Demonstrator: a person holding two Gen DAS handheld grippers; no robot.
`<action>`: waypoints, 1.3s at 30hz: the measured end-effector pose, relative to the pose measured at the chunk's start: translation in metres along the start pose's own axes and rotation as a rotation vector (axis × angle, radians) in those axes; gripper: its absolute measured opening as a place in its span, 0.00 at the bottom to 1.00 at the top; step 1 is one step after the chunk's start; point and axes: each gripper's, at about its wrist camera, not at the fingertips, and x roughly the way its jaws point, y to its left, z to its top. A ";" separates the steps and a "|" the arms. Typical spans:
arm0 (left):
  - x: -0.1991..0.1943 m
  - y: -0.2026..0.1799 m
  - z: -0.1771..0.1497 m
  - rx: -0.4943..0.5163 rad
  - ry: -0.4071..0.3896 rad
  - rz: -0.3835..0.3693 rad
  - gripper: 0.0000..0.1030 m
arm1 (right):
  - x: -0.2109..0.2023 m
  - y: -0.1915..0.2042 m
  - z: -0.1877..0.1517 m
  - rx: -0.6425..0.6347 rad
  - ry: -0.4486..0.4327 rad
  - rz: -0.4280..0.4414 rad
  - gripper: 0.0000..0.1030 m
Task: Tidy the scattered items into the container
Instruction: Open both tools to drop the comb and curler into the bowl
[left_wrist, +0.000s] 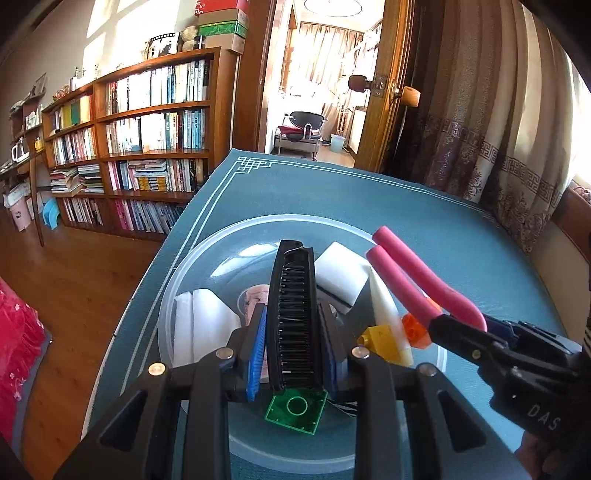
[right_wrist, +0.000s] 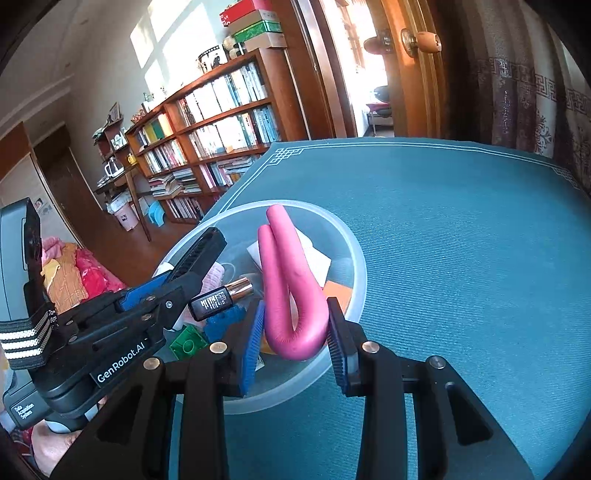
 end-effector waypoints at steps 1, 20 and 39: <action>0.001 0.001 0.000 0.000 0.001 -0.002 0.29 | 0.003 0.002 0.002 -0.005 0.000 -0.005 0.35; -0.015 0.010 0.001 -0.038 -0.023 -0.021 0.70 | 0.009 0.012 0.007 -0.046 -0.004 0.025 0.36; -0.042 0.018 -0.012 -0.051 -0.050 0.045 0.84 | -0.007 0.015 -0.015 -0.059 0.033 0.043 0.42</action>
